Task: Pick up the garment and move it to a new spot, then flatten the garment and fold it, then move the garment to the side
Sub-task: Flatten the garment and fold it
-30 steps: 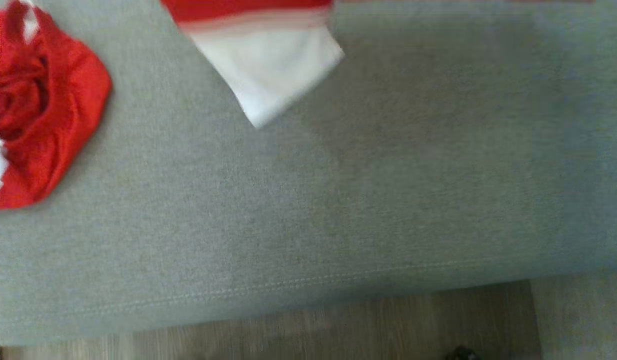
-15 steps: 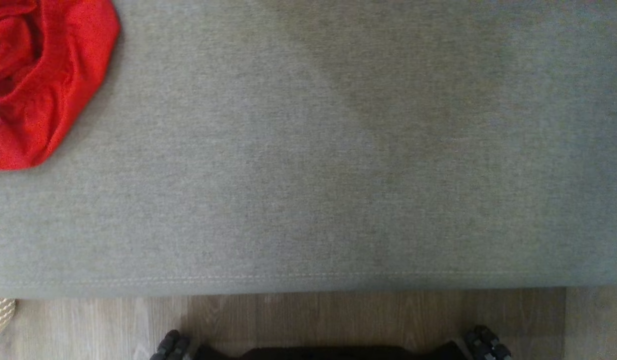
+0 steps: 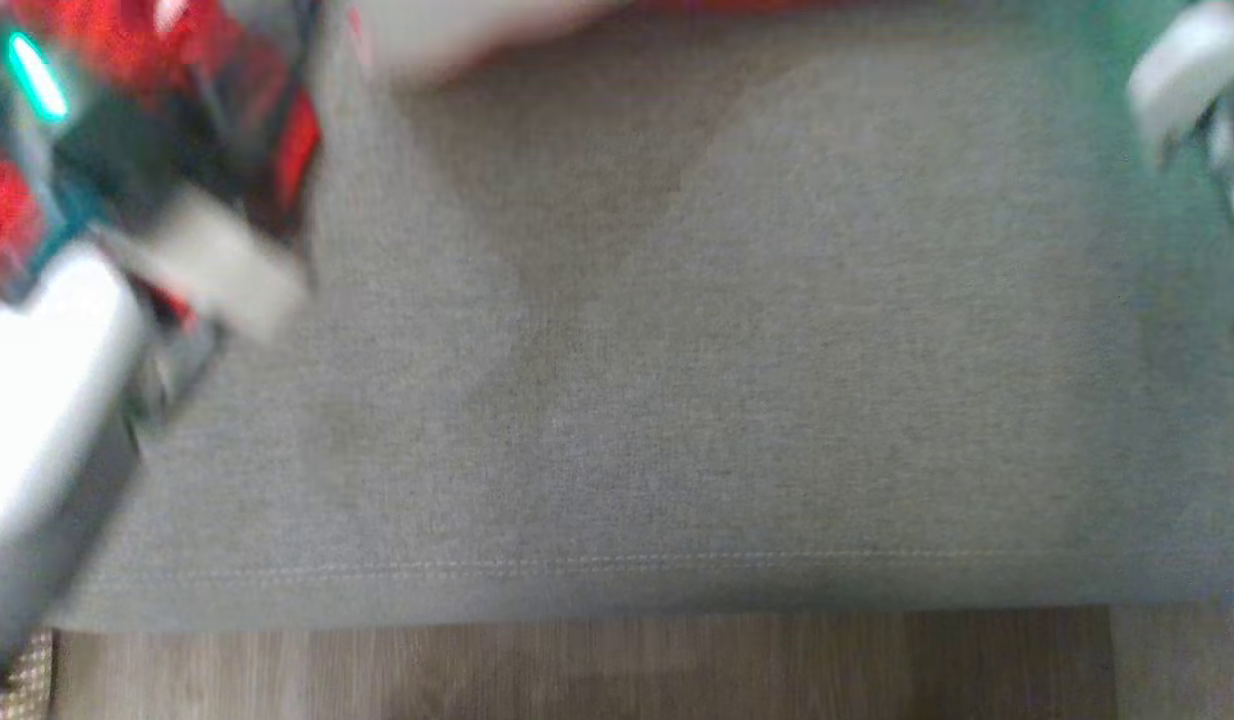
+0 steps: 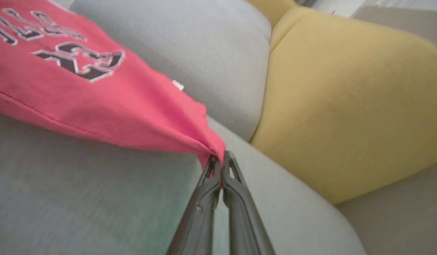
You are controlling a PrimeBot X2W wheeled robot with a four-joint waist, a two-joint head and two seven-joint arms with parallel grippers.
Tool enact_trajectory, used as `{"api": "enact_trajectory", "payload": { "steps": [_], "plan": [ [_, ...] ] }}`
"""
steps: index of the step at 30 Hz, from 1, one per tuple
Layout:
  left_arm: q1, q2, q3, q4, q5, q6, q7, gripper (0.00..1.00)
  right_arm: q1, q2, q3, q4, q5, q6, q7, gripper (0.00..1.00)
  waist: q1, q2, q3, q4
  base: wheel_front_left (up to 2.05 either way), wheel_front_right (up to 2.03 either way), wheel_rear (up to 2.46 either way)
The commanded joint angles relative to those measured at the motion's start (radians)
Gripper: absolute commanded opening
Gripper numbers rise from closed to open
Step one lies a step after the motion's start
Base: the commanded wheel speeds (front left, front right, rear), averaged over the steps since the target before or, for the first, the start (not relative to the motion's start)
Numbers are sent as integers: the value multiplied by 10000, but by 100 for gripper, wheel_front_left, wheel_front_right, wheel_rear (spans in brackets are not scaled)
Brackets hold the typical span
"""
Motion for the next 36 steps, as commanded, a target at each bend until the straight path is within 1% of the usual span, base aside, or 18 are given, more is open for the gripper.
{"api": "enact_trajectory", "payload": {
  "steps": [1,3,6,10,11,12,18,19,22,26,28,30,33,36],
  "plan": [
    [512,603,435,-204,-286,-70,-20,0,285,70,138,-164,281,-6,-50,0,0,0,-1044,-215,0,0,0],
    [1767,619,419,-200,-825,-288,-20,0,1026,50,222,-15,674,-6,-50,0,0,0,-1521,-279,0,0,0],
    [3268,622,519,-261,-1240,-257,-20,0,2141,17,313,11,1157,-6,-41,0,0,0,-2150,-341,0,0,0],
    [4816,663,700,-602,-1351,6,-20,0,3607,-36,290,-498,1654,-6,5,0,0,0,-2725,-399,0,0,0],
    [4816,663,700,-602,-1351,6,-20,0,3607,-36,290,-498,1654,-6,5,0,0,0,-2725,-399,0,0,0],
    [5143,660,760,-784,-1386,82,-20,0,3973,-55,256,-724,1760,-6,27,0,0,0,-2820,-407,0,0,0],
    [6822,991,1025,-2137,-1463,677,-20,0,6189,-136,-90,-2766,2123,-6,380,0,0,0,-3149,-433,0,0,0],
    [7351,1170,1098,-2637,-1574,938,-16,0,6912,-147,-199,-3622,2241,-6,624,0,0,0,-3211,-448,0,0,0],
    [8014,1475,1179,-3451,-1690,1315,128,0,8014,-216,-358,-5030,2405,-6,1188,0,0,0,-3259,-449,0,0,0],
    [8418,1788,1240,-4463,-1782,1619,474,0,9262,-340,-467,-7059,2556,-6,2196,0,0,0,-3225,-434,0,0,0],
    [8339,1813,1272,-4799,-1830,1654,623,0,9635,-387,-404,-7899,2651,-6,2728,0,0,0,-3195,-441,0,0,0],
    [8086,1795,1277,-4891,-1810,1617,784,0,9779,-479,-327,-8477,2688,-6,3203,0,0,0,-3143,-436,0,0,0],
    [7431,1634,1250,-4672,-1682,1533,1072,0,9624,-571,-98,-8772,2833,-6,3842,0,0,0,-2944,-450,0,0,0],
    [6575,1191,1255,-4228,-1578,1485,1199,0,9047,-689,96,-8511,3006,-6,4074,0,0,0,-2652,-460,0,0,0]
  ]
}}
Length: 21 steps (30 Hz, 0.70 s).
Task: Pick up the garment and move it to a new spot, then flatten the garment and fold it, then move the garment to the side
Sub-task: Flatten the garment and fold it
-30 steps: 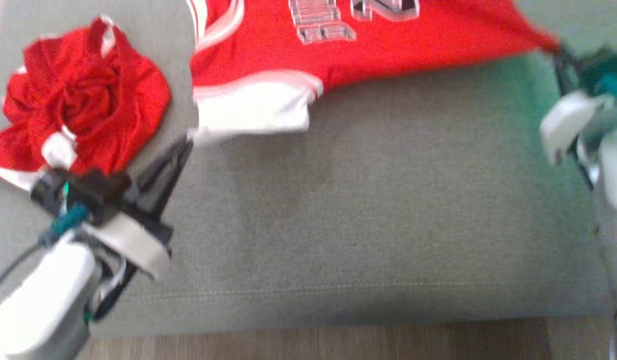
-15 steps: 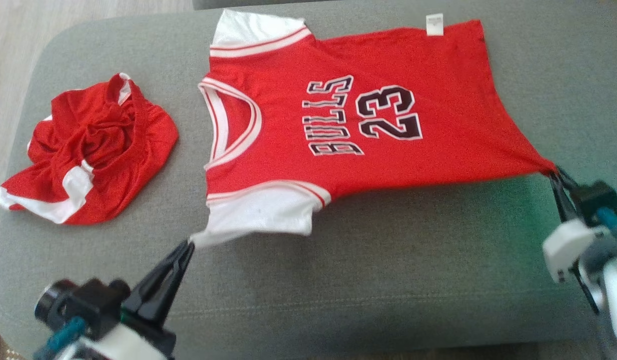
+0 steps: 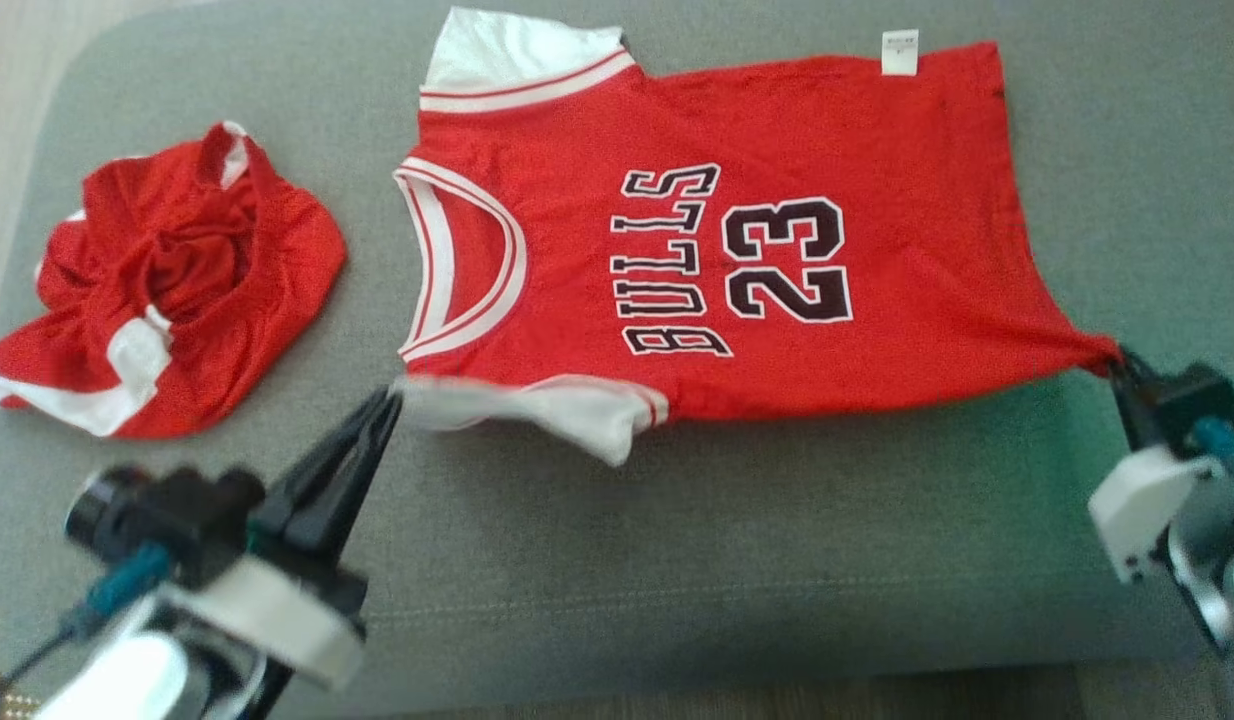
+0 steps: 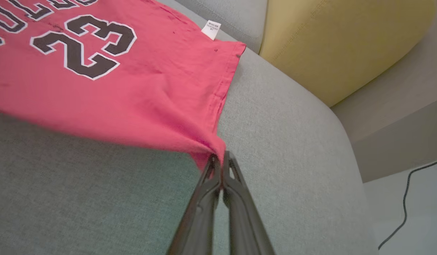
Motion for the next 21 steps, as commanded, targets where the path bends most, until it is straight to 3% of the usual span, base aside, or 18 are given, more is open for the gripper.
{"api": "enact_trajectory", "payload": {
  "steps": [1,6,13,20,21],
  "plan": [
    [-957,8,463,3,135,-28,6,0,-727,-347,209,-160,116,-6,-9,0,1,-1,275,-9,0,0,0],
    [-2449,-765,400,1410,314,-440,-290,0,-1983,-394,317,875,157,-6,-334,0,1,-1,894,24,0,0,0],
    [-4222,-1508,425,3181,861,-542,-673,0,-3626,-367,496,2388,-144,-6,-892,0,1,-1,1655,80,0,0,0],
    [-5264,-2007,303,4503,1339,-748,-1011,0,-4462,-240,529,3497,-394,-6,-1390,9,1,-1,1956,135,0,0,0],
    [-5379,-2085,281,4682,1398,-810,-1056,0,-4560,-213,533,3650,-425,-6,-1476,16,1,-1,1974,132,0,0,0]
  ]
}}
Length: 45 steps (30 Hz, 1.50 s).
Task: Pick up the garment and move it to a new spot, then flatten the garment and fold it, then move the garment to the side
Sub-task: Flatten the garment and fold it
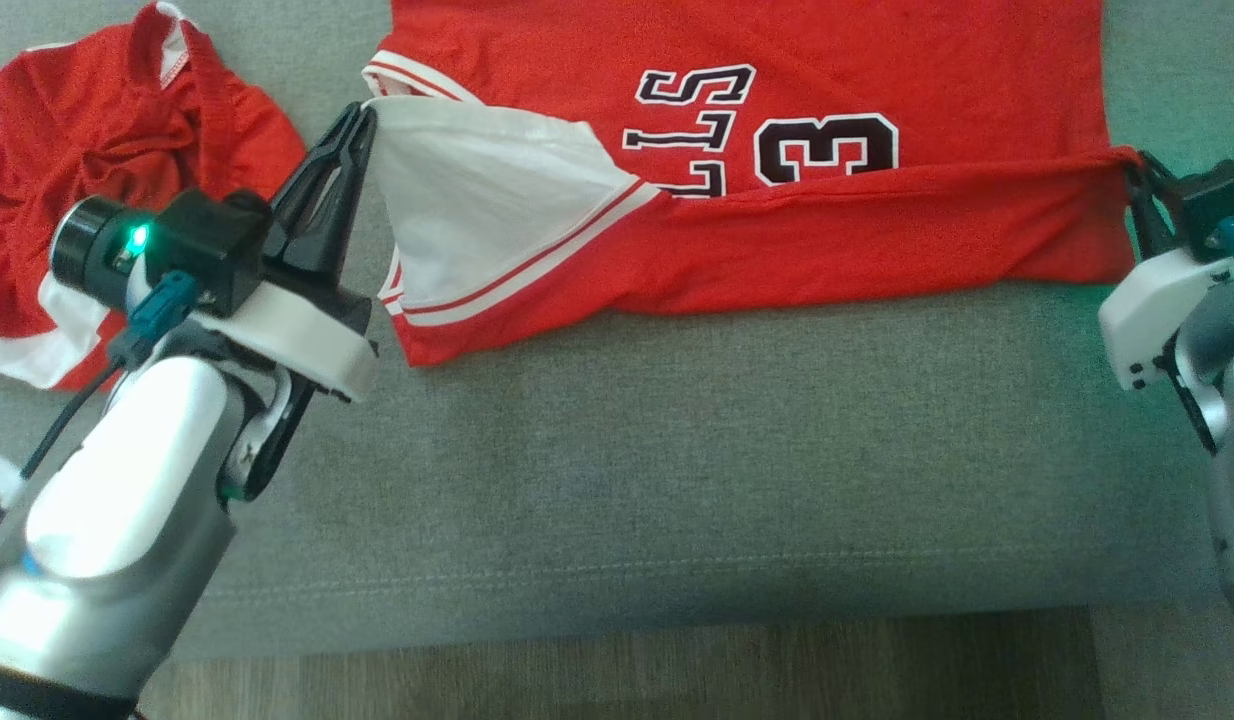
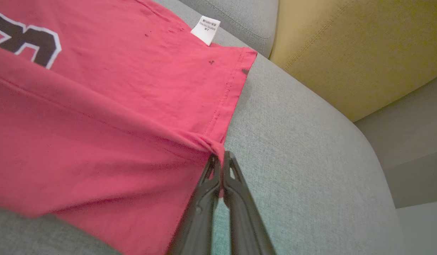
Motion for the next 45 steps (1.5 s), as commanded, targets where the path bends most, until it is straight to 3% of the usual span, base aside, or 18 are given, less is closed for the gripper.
{"api": "enact_trajectory", "payload": {
  "steps": [1,2,3,4,5,6,13,18,23,35,36,38,39,45],
  "plan": [
    [-439,269,370,-195,62,-43,-102,0,-186,-65,115,-248,-11,-6,-133,28,0,0,2,-9,0,0,0],
    [-514,217,369,-43,139,-81,-136,0,-270,-25,106,-143,-21,-6,-274,60,0,0,5,-27,0,0,0],
    [-555,150,427,96,178,-63,-163,0,-356,-1,55,-82,-103,-6,-467,100,0,0,5,-49,0,0,0],
    [-553,73,510,229,167,-35,-181,38,-431,67,-43,-34,-189,-6,-676,100,0,0,-9,-81,0,0,0],
    [-527,18,539,332,199,-27,-192,94,-480,145,-139,-2,-283,-6,-892,100,0,0,-31,-108,0,0,0],
    [-490,-56,600,389,232,45,-200,100,-493,226,-244,12,-373,-6,-1094,100,0,0,-56,-124,0,0,0],
    [994,-931,1359,-379,72,1039,-211,100,155,1283,-1253,-696,-594,-6,-2207,100,0,0,-338,-279,0,0,0],
    [2660,-1468,1184,-398,-538,1343,-35,100,1036,1977,-1464,-1359,-501,-6,-2408,100,0,0,-523,-319,0,0,0],
    [3174,-1642,1206,8,-679,1798,120,100,1663,2252,-1523,-1643,-516,-6,-2392,100,0,0,-717,-329,0,0,0],
    [2559,-1868,1031,1656,-979,1499,713,100,1859,2446,-1480,-1641,-558,-6,-2103,100,0,0,-683,-550,0,0,0],
    [2476,-1883,1009,1778,-999,1437,751,84,1850,2450,-1481,-1630,-564,-6,-2075,100,0,0,-663,-555,0,0,0],
    [2331,-1911,972,1991,-1034,1329,797,32,1828,2453,-1461,-1564,-577,-6,-1996,100,0,0,-626,-560,0,0,0],
    [2265,-1911,932,2081,-1021,1278,815,0,1802,2455,-1461,-1505,-553,-6,-1945,100,0,0,-609,-563,0,0,0],
    [2136,-1832,951,2287,-1094,1127,746,0,1512,2487,-1605,-953,-232,-6,-1538,100,0,0,-590,-540,0,0,0]
  ]
}}
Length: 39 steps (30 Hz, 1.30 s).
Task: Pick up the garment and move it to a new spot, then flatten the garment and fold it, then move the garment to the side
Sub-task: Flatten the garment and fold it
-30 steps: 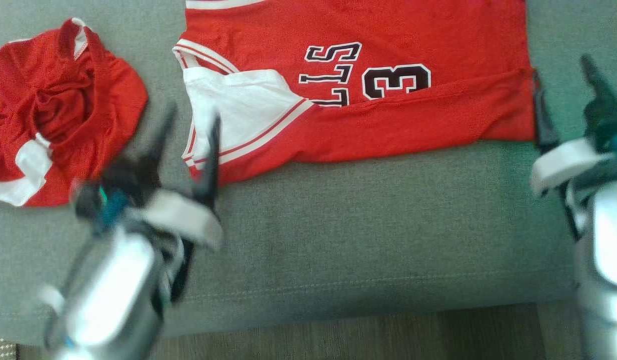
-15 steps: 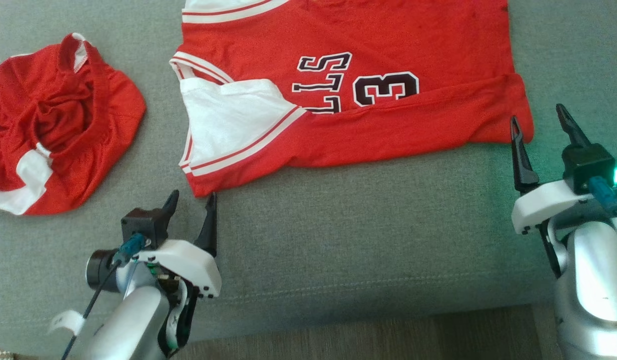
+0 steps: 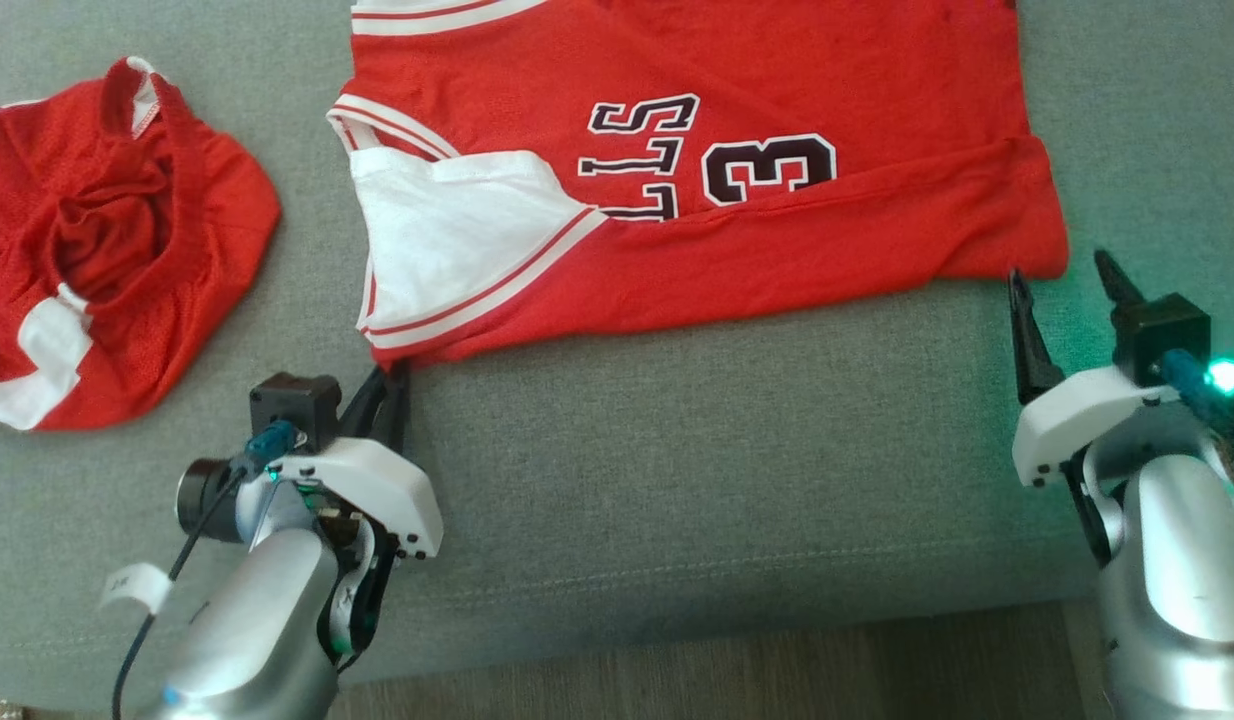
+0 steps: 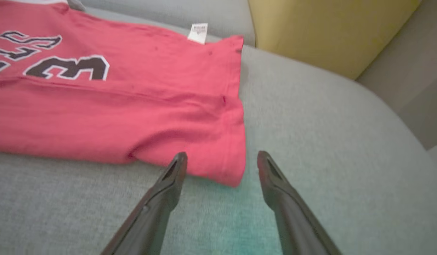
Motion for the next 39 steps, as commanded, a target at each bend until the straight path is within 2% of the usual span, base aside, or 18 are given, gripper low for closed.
{"api": "enact_trajectory", "payload": {
  "steps": [1,13,14,15,16,17,18,24,28,33,39],
  "plan": [
    [-324,284,357,-166,-118,-3,-95,0,-325,22,131,-193,115,-6,83,100,0,0,-13,16,0,0,0],
    [-508,681,505,-455,-140,61,-174,0,-1595,8,-612,1775,182,-6,1222,100,0,0,65,309,0,0,0],
    [-534,710,508,-456,-142,45,-179,0,-1670,11,-634,1905,170,-6,1264,97,0,0,80,323,0,0,0],
    [-563,724,509,-458,-143,38,-185,0,-1742,14,-643,2036,178,-6,1288,86,0,0,91,334,0,0,0],
    [-589,730,505,-464,-144,36,-184,0,-1798,9,-626,2185,176,-6,1337,56,0,0,96,344,0,0,0],
    [-615,734,492,-484,-133,44,-177,0,-1854,-9,-612,2309,186,-6,1345,22,0,0,98,349,0,0,0],
    [-633,736,480,-509,-123,59,-168,0,-1908,-23,-607,2417,212,-6,1326,0,0,0,96,350,0,0,0],
    [-529,886,444,-685,-149,45,-129,0,-1921,-216,-388,2827,509,-6,1293,0,0,0,-83,279,0,0,0],
    [-91,1092,402,-1332,-156,161,-60,0,-1641,-519,-10,2812,1209,-6,1398,0,0,0,-324,191,0,0,0],
    [1005,1527,333,-2699,-208,532,289,0,-926,-1307,861,2266,2468,-6,1805,0,0,0,-649,110,0,0,0],
    [2374,2053,112,-4370,-500,803,1152,0,423,-2399,1507,844,3859,-6,2553,0,0,0,-896,168,0,0,0]
  ]
}}
